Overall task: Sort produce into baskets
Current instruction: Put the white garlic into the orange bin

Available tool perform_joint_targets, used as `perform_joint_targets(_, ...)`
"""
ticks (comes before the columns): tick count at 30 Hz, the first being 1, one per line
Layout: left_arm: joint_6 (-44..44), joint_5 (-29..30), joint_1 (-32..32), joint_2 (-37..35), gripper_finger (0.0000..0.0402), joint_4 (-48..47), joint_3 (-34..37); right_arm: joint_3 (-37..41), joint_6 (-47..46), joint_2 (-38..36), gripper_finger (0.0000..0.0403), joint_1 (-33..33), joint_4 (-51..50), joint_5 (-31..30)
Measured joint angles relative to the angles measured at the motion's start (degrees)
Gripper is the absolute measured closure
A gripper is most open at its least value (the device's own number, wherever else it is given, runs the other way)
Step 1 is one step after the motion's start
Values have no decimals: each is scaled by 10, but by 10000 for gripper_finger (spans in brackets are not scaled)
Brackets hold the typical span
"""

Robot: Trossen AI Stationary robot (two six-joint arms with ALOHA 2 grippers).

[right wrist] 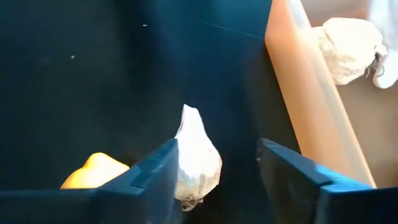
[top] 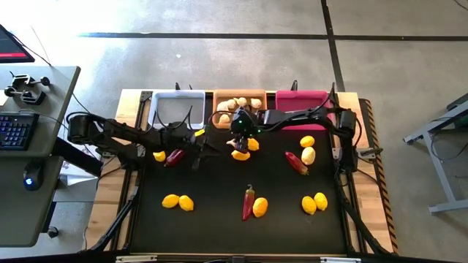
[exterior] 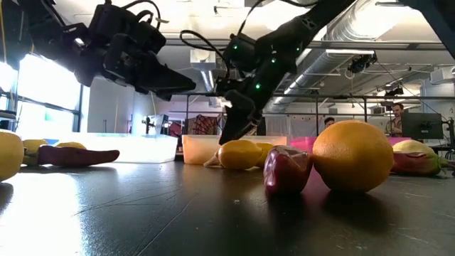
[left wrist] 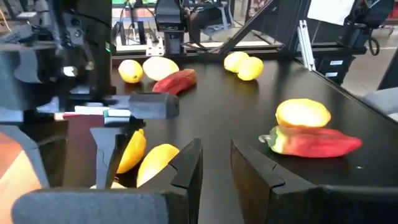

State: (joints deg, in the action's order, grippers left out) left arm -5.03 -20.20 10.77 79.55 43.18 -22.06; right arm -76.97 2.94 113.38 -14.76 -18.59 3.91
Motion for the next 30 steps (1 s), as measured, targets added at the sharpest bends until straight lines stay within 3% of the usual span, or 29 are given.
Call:
perform_joint_targets(6,-2,0,-13,0,334,2,0,0,-12,0,122,4,0,8)
perform_joint_targets(17,-1,0,-15,0,334,0,0,0,-29,33,123,5,-10,-1)
perform_joint_targets(23,-5,0,-15,0,334,0,0,-1,-30,33,165,5,-1,4)
perform_joint_targets(30,-5,0,-15,0,333,1,0,-2,-30,28,273,5,-1,5)
